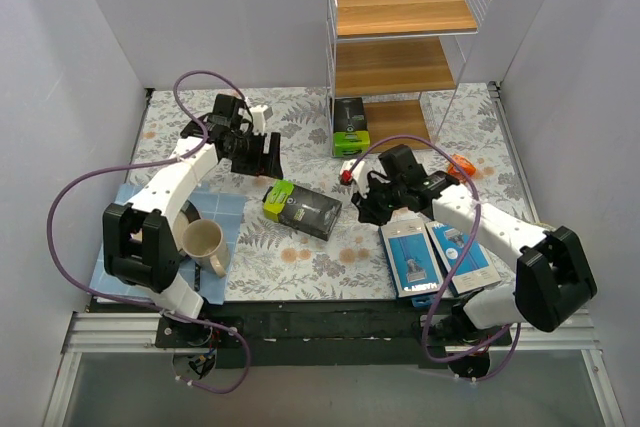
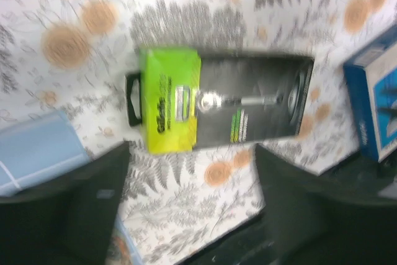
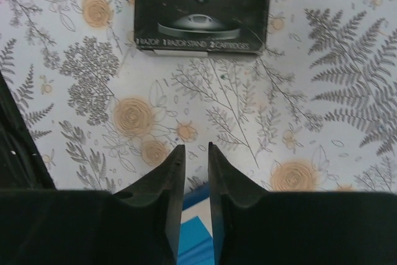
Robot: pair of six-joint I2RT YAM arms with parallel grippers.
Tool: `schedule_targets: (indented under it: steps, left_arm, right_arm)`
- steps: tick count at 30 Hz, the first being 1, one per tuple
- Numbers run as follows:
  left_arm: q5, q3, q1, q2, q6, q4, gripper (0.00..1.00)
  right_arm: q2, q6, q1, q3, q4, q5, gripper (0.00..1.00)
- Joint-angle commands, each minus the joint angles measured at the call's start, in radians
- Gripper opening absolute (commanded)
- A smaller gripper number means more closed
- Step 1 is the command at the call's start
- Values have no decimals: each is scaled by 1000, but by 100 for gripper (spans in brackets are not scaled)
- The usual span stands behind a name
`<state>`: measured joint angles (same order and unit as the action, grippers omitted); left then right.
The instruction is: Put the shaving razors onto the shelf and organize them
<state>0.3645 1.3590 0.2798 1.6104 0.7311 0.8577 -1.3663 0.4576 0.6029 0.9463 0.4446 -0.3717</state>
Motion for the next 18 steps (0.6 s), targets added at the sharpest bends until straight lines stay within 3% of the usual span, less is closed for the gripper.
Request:
schedule_targets:
  steps: [1, 2, 3, 4, 11, 14, 18]
  left_arm:
    - [-62, 63, -19, 81, 59, -144, 49]
    - [-74, 81, -22, 112, 74, -144, 21]
    - [-94, 118, -22, 138, 129, -141, 0]
    - [-108, 124, -24, 175, 146, -154, 0]
    - [-268, 23, -24, 166, 205, -149, 0]
    - [-195, -73, -24, 138, 194, -154, 0]
    - [3, -178, -13, 99, 171, -178, 0]
  right_arm:
    - [-56, -26, 49, 11, -84, -36, 23]
    - [-72, -60, 51, 14, -92, -26, 19]
    - [-103, -77, 51, 20, -104, -7, 5]
    - [-120, -91, 52, 35, -112, 2, 1]
    - [-261, -201, 54, 130, -150, 33, 1]
    - [-312, -226, 57, 157, -170, 42, 1]
    - [-394, -252, 57, 232, -185, 50, 1]
